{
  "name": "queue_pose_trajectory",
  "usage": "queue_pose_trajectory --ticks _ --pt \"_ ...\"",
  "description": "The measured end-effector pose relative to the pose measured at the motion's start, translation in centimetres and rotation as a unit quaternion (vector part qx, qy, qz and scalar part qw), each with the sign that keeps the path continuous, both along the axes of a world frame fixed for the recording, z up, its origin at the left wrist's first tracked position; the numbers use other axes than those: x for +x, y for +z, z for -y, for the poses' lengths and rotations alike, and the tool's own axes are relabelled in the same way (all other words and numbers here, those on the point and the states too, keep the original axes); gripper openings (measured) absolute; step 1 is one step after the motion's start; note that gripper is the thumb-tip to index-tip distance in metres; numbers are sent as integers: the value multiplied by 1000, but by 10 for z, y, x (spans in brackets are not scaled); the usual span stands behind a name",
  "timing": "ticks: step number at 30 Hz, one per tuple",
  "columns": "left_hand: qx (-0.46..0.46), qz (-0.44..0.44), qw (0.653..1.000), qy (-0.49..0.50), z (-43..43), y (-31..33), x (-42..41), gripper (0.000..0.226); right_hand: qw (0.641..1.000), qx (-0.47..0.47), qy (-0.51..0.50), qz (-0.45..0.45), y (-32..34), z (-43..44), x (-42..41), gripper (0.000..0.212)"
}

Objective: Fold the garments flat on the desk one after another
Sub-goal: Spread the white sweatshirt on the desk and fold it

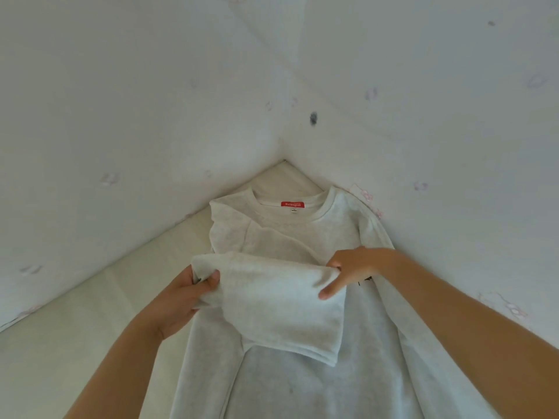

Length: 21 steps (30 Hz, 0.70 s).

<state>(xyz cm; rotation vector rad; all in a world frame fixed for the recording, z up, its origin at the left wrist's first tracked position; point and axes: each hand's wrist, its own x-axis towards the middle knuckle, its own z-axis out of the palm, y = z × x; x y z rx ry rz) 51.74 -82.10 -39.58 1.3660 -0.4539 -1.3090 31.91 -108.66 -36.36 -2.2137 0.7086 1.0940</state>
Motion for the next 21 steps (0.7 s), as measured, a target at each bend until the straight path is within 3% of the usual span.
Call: queue_pose_trajectory --ticks 2,3,6,9,12,16,18,21 --pt "40 43 998 3 0 -6 0 53 998 -52 22 13 6 12 -10 55" --pt "63 68 996 10 1 -9 -2 49 997 -57 2 52 8 16 -13 48" --pt "120 118 985 46 7 -17 -9 33 978 -20 -102 183 9 27 -23 39" --pt "173 192 965 47 15 -22 -12 31 969 37 -119 215 15 28 -29 44" --pt "205 268 939 68 19 -21 -13 25 973 22 -103 207 27 30 -27 48" --pt "181 304 935 41 29 -16 -21 17 986 -43 -132 96 25 38 -27 33" --pt "177 313 932 42 36 -17 -26 19 985 -43 -158 45 19 41 -26 29" --pt "166 297 939 55 41 -20 -26 32 981 -31 -181 68 4 54 -26 33"
